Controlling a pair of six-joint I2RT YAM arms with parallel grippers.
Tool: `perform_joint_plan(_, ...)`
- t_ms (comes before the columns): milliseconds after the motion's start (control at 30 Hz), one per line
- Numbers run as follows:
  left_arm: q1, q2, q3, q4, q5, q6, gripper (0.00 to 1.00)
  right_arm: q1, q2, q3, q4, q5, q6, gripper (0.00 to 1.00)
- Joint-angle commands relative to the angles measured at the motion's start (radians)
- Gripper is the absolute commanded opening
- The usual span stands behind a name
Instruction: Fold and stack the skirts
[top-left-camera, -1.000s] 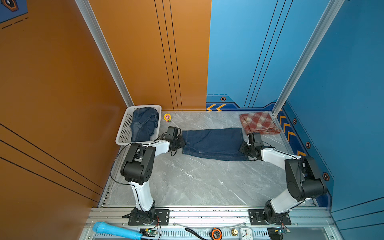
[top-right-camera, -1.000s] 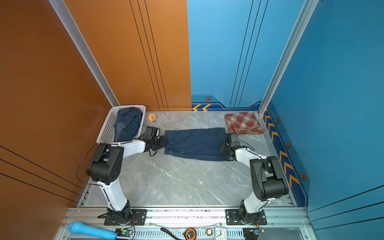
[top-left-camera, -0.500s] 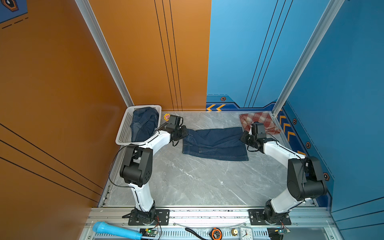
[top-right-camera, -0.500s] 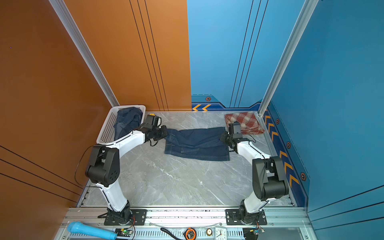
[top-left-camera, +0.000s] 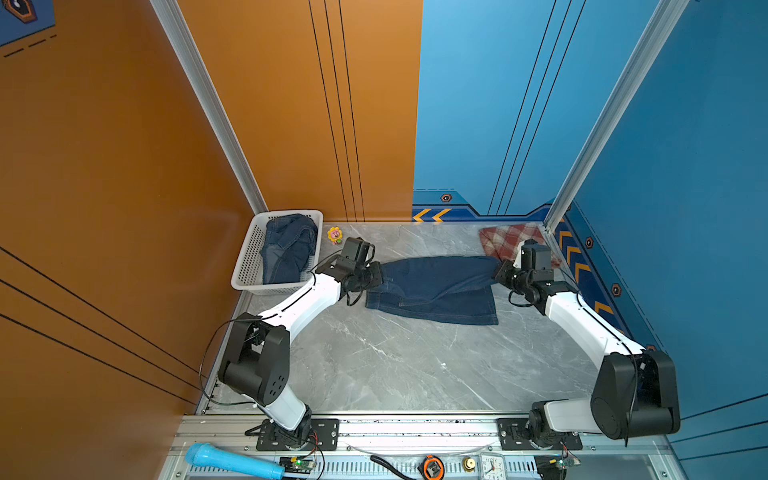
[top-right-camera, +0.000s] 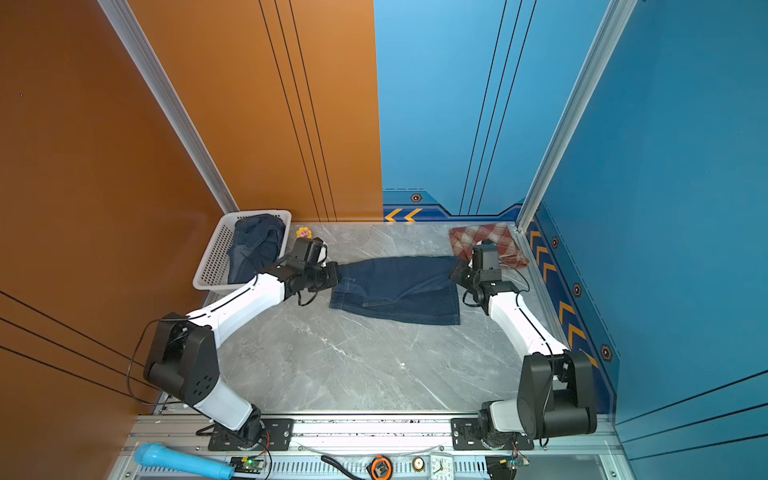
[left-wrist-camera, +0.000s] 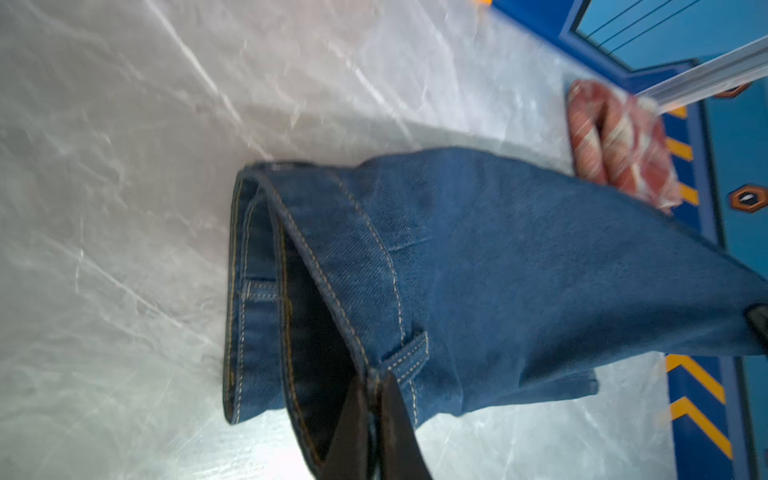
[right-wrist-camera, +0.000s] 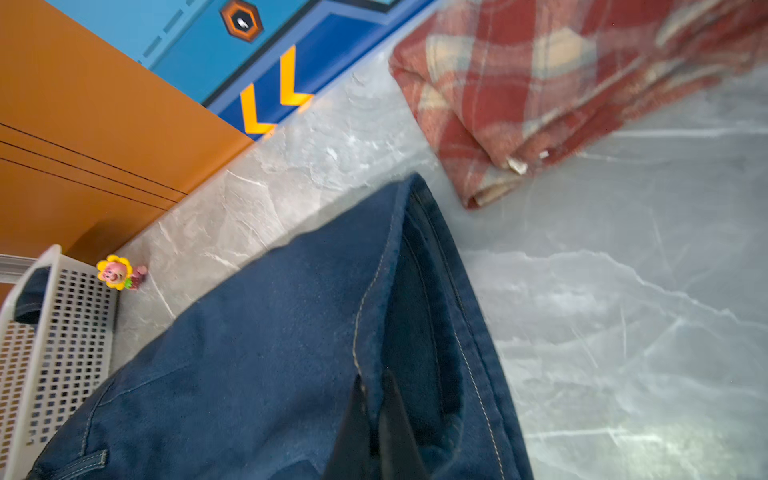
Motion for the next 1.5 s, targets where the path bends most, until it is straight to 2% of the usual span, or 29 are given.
perform_joint_plan(0, 0.000, 0.014, -0.099, 0.006, -0.055, 0.001, 0.00, 0.007, -0.045, -0.135, -0.036, 0.040, 0.010, 0.00)
perform_joint_plan(167, 0.028, 0.103, -0.177, 0.054, -0.054, 0.001, 0.00, 0.017, -0.011, -0.283, 0.050, 0.074, 0.057, 0.00)
perform_joint_plan(333, 0.048, 0.172, -0.146, 0.061, -0.039, -0.001, 0.00, 0.041, 0.094, -0.293, 0.093, 0.087, 0.069, 0.00)
perform_joint_plan(433, 0.061, 0.174, -0.141, 0.062, -0.039, -0.009, 0.00, 0.052, 0.108, -0.277, 0.089, 0.097, 0.065, 0.00)
perform_joint_plan(633, 0.101, 0.115, -0.115, 0.044, -0.031, -0.012, 0.00, 0.062, 0.022, -0.188, -0.022, 0.115, 0.033, 0.00)
perform_joint_plan(833, 0.122, 0.067, -0.029, 0.015, -0.027, -0.009, 0.00, 0.080, -0.112, -0.111, -0.139, 0.131, 0.023, 0.00)
perform_joint_plan(1033, 0.151, 0.058, -0.017, 0.017, -0.015, -0.017, 0.00, 0.107, -0.202, -0.116, -0.210, 0.138, 0.046, 0.00)
perform_joint_plan(1267, 0.165, 0.127, -0.052, 0.047, -0.011, -0.023, 0.00, 0.165, -0.190, -0.255, -0.159, 0.149, 0.101, 0.00)
perform_joint_plan(1467, 0.150, 0.187, -0.057, 0.047, -0.013, -0.018, 0.00, 0.183, -0.093, -0.319, -0.101, 0.138, 0.106, 0.00)
